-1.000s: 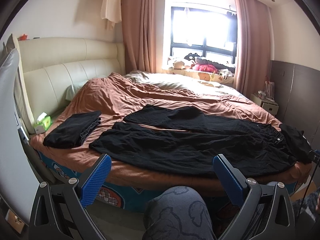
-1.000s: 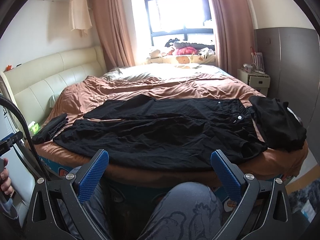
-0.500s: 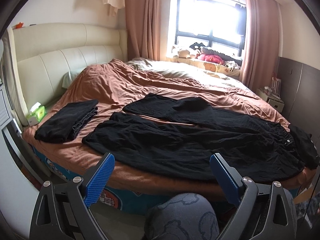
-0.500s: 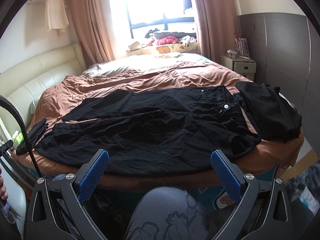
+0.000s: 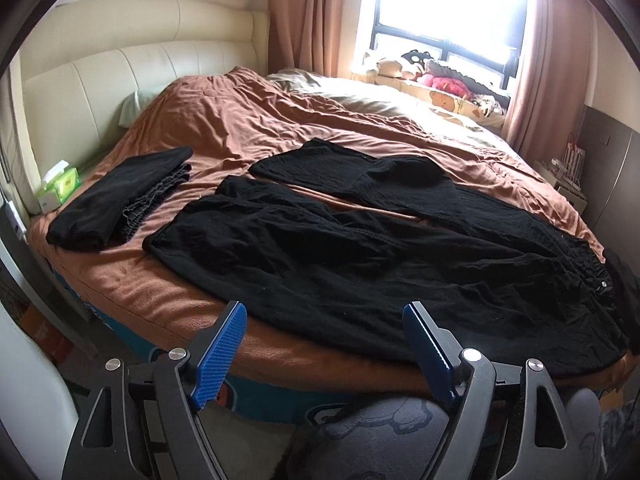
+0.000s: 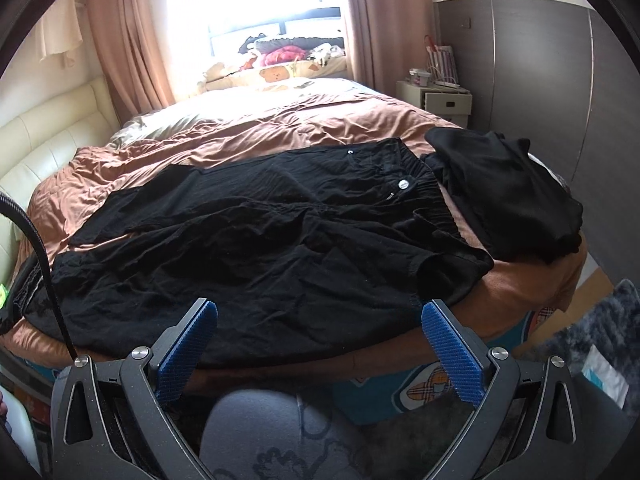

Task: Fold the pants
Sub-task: 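Move both grippers toward the leg hems of the spread black pants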

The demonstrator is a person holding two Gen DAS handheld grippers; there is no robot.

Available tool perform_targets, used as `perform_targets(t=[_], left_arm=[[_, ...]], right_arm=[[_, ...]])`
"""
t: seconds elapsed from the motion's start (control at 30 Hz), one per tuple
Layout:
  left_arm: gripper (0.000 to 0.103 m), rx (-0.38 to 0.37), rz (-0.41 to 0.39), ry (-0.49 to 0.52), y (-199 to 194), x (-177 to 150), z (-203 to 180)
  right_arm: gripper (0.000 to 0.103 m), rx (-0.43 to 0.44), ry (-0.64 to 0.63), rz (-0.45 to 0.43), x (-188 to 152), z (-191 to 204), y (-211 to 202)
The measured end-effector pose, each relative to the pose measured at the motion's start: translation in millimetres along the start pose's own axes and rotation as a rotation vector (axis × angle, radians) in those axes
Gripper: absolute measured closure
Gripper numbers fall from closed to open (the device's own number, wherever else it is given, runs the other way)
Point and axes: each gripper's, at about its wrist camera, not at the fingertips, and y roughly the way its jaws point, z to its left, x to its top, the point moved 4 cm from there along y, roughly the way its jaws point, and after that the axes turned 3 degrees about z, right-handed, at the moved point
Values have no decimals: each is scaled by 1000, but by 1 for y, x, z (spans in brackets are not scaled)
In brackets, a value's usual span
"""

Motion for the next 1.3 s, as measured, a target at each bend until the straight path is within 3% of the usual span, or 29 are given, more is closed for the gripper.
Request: perform_targets(t=[0.73, 0.9, 1.1, 1.3], left_arm=[[37, 116, 188, -151, 104, -2, 49], [41, 148, 207, -184, 113, -4, 60], [42, 186, 215, -215, 118, -5, 77], [48, 190, 218, -263, 121, -5, 91]], right_arm=[[0, -145, 146, 136, 8, -57, 92], [11, -162, 172, 155, 6, -75, 109], [15, -141, 243, 159, -2, -105, 119], [21, 11, 350, 169, -7, -124, 134]])
